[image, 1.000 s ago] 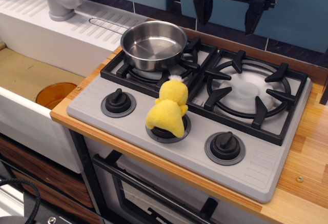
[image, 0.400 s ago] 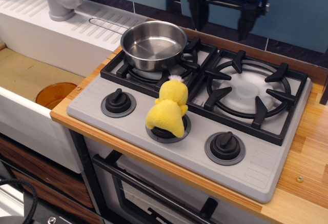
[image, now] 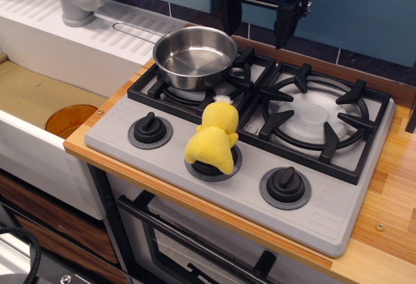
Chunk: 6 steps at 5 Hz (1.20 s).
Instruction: Put pot or pan on stove and put stuffedduck in pot or pan
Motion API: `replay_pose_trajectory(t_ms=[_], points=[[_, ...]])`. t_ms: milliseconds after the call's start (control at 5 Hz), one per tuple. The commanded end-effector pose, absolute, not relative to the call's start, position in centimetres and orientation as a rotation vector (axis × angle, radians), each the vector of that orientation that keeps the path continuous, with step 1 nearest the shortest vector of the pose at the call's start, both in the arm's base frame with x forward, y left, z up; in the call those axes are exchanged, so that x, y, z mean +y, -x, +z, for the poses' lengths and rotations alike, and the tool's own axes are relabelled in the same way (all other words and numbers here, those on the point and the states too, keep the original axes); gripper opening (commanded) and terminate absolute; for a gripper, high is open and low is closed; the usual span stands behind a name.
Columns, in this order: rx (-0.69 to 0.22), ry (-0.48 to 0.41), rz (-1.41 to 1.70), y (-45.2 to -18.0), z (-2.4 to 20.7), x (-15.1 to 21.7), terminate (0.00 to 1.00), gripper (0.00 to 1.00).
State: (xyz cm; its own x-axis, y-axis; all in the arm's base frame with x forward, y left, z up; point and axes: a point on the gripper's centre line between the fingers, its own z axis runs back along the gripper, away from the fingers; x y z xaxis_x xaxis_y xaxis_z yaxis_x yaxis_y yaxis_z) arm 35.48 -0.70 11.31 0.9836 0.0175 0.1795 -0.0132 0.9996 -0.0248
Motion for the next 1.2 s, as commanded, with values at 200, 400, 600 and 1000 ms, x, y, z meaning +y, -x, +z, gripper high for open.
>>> replay_pose_trajectory(t_ms=[200,400,600,1000], points=[[-0.249,0.022,0.003,-36.0,11.1,2.2,0.0,1.0],[-0.265,0.033,0.025,-36.0,9.4,1.6,0.0,1.0],[-0.295,0.041,0.035,-35.7,7.7,0.7,0.0,1.0],[-0.342,0.054,0.062,-35.7,4.8,-0.7,0.0,1.0]])
